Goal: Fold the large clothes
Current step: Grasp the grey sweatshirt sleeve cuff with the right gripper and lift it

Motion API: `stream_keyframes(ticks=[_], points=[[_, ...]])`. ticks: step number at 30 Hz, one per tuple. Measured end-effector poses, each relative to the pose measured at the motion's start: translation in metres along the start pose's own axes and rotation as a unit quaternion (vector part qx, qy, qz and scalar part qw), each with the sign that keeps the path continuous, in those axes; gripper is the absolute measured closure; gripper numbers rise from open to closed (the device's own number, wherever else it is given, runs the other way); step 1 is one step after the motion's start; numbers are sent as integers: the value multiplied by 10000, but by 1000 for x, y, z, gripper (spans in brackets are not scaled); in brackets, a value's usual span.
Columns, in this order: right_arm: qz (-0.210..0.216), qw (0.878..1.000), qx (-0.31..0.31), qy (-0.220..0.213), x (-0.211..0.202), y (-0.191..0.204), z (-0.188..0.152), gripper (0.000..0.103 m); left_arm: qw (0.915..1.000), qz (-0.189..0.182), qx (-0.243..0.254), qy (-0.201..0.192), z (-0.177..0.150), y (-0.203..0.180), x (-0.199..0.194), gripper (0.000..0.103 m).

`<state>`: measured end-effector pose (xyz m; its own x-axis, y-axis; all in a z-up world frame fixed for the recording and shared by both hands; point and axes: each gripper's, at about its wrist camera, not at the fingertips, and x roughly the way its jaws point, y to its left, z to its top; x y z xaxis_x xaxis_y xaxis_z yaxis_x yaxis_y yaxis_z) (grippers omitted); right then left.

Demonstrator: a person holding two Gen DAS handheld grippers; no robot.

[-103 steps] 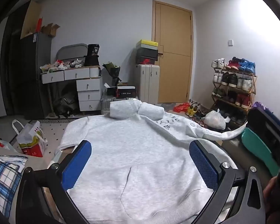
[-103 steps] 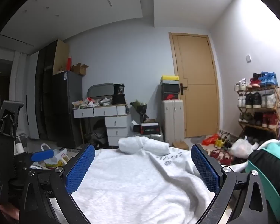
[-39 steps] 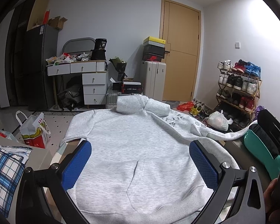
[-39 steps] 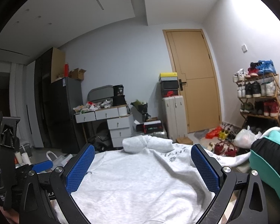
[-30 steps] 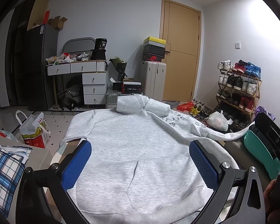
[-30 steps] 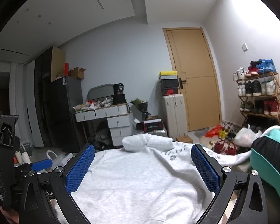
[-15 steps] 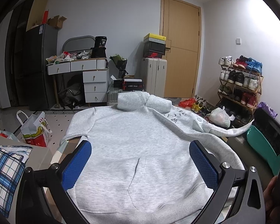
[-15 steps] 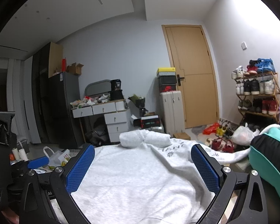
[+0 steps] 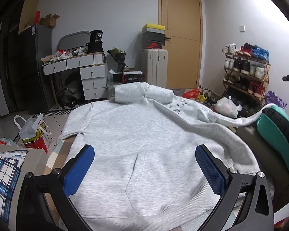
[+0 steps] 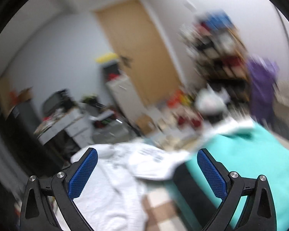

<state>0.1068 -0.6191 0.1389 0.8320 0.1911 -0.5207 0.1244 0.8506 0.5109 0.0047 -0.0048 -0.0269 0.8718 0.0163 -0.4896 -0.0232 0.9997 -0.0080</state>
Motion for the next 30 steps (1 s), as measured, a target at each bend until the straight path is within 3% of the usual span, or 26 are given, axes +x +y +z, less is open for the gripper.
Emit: stream_keyframes(ticks=[4, 7, 10, 13, 14, 15, 17, 19, 23, 27, 30], points=[[-65, 9813, 1795, 694, 35, -94, 30, 0, 9998, 24, 158, 139, -2, -7, 8, 1], [-244, 9702, 2235, 905, 59, -130, 40, 9, 9995, 28, 224, 227, -3, -12, 12, 1], [-381, 9659, 2351, 1016, 80, -143, 50, 12, 9992, 60, 294, 270, -3, -16, 16, 1], [-718, 9668, 2210, 1064, 96, -143, 59, 17, 9987, 100, 349, 347, -4, -18, 21, 1], [-867, 9675, 2127, 1057, 101, -143, 62, 25, 9986, 116, 354, 371, -4, -18, 22, 1], [-1052, 9669, 2055, 1091, 106, -142, 62, 45, 9985, 125, 354, 393, -5, -18, 23, 1], [-1164, 9661, 1992, 1158, 112, -144, 61, 72, 9983, 134, 346, 440, -5, -17, 25, 1], [-1291, 9692, 1813, 1051, 116, -148, 69, 84, 9982, 141, 350, 470, -6, -17, 25, 1], [-1804, 9791, 737, 575, 107, -112, 93, 93, 9977, 204, 468, 448, -6, -18, 25, 1], [-2176, 9760, -114, -26, 94, -62, 118, 95, 9976, 322, 465, 407, -5, -10, 27, 1], [-2187, 9740, -440, -399, 87, -29, 134, 95, 9978, 337, 353, 454, -3, -2, 29, 1]])
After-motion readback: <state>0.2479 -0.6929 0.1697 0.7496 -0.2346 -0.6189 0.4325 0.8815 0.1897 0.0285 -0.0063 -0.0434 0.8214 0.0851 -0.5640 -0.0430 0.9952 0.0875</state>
